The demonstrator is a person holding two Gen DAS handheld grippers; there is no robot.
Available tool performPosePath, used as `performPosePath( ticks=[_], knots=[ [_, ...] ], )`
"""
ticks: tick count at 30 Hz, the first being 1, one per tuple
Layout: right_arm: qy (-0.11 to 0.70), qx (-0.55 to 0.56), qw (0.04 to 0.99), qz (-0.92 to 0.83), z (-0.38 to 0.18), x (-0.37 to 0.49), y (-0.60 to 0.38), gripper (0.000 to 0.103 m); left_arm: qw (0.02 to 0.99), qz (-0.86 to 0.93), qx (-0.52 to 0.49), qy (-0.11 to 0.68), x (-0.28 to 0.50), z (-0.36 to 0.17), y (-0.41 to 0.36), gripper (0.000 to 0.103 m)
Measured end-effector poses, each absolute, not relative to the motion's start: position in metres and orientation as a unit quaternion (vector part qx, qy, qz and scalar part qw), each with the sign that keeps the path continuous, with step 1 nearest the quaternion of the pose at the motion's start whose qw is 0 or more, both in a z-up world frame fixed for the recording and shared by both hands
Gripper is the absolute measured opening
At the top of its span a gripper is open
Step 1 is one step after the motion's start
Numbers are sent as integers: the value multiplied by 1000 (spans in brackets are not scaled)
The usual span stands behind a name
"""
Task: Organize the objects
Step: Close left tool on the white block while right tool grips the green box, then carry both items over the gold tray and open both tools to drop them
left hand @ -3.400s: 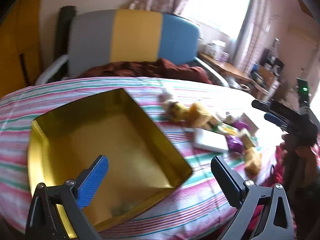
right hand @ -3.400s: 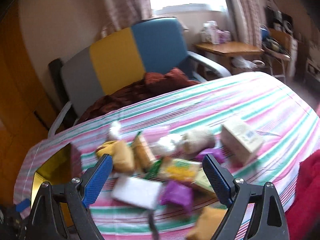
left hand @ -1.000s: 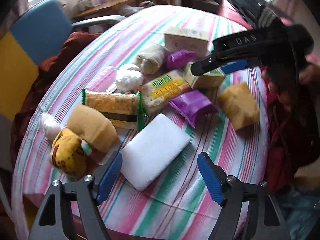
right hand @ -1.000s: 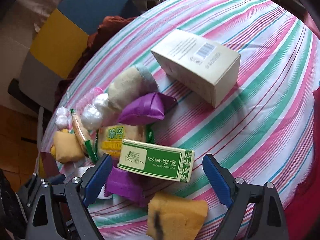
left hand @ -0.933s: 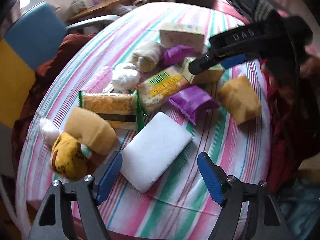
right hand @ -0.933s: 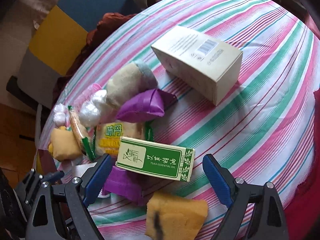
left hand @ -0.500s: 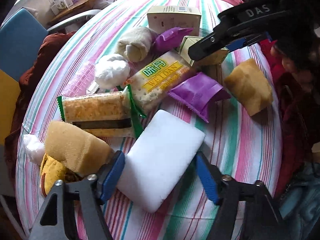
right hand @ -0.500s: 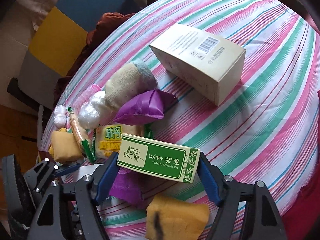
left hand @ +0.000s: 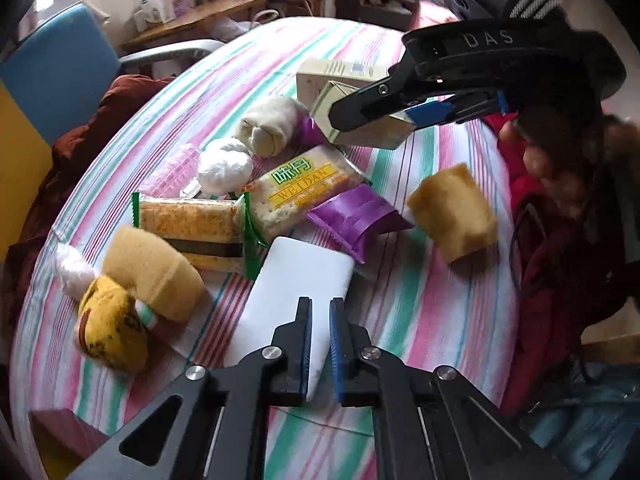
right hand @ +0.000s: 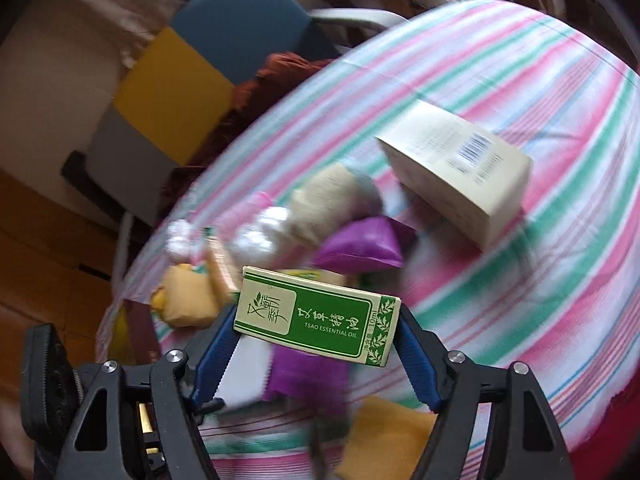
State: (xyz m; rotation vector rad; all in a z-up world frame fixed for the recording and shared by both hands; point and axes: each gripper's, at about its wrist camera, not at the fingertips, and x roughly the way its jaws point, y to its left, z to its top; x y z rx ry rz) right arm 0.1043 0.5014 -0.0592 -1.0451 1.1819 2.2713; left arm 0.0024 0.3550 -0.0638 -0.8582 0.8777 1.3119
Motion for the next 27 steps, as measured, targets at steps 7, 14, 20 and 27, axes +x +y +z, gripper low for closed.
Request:
performPosePath(
  ticks=[7,14,20,27],
  knots=[
    [410,-376,191,809,-57,102,498,77,595,595,-380,384,-3,-59,337,72],
    [413,-379,190,806,-59,101,498,77,596,554,-379,440,-3,-79,357,72],
    [408,-380,183,810,-57,101,497,77,588,556,-390,441,-8,-95,363,60],
    [386,-357,161,835,-43,99,487,77,599,585,-385,387,-6,-65,327,55]
  ],
)
